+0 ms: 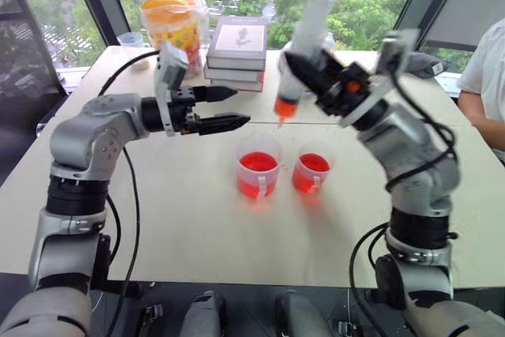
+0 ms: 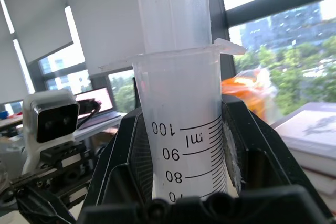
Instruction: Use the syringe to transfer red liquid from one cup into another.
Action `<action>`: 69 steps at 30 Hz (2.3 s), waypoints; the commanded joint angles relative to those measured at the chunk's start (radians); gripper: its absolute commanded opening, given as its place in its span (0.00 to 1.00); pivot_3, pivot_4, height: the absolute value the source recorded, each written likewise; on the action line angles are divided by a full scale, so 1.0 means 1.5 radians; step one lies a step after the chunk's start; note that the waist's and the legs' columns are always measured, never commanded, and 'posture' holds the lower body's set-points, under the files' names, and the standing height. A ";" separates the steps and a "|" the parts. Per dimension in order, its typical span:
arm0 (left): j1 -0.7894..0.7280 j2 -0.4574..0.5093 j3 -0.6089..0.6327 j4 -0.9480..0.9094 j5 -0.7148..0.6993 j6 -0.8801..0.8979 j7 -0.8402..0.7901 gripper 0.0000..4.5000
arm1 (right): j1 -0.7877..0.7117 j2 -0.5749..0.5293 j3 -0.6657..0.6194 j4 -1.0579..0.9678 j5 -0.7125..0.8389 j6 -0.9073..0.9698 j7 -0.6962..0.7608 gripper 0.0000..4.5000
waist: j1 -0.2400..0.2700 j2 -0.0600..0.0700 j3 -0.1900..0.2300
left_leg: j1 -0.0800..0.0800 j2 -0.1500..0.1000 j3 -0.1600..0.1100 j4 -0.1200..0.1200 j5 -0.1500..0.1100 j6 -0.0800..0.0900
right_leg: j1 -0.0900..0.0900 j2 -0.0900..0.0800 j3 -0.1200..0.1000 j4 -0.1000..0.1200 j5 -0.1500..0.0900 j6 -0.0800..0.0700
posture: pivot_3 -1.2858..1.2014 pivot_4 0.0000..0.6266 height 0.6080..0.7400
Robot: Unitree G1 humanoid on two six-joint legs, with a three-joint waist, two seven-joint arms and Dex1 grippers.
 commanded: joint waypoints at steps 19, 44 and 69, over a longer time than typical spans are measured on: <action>-0.227 -0.195 -0.056 0.227 0.063 -0.149 -0.121 0.94 | 0.202 0.000 0.027 -0.051 -0.061 -0.092 -0.029 0.32 | -0.001 0.000 0.000 | 0.000 0.000 0.000 0.000 0.000 0.000 | 0.000 0.001 0.001 -0.001 0.000 0.000 | 0.52 0.24 1.00; -0.316 -0.321 -0.065 0.427 0.147 -0.247 -0.189 0.22 | 0.195 -0.008 0.044 -0.107 -0.052 -0.064 -0.052 0.32 | -0.003 0.000 0.000 | 0.000 0.000 -0.001 0.000 0.000 0.000 | 0.000 0.002 0.001 -0.001 0.000 0.000 | 0.52 0.24 1.00; -0.236 -0.324 -0.100 0.411 0.207 -0.244 -0.201 0.01 | 0.124 -0.084 -0.005 -0.144 0.003 -0.006 -0.057 0.32 | -0.002 0.000 0.000 | 0.000 0.000 -0.001 0.000 0.000 0.000 | 0.000 0.001 0.001 -0.001 0.000 0.000 | 0.52 0.24 1.00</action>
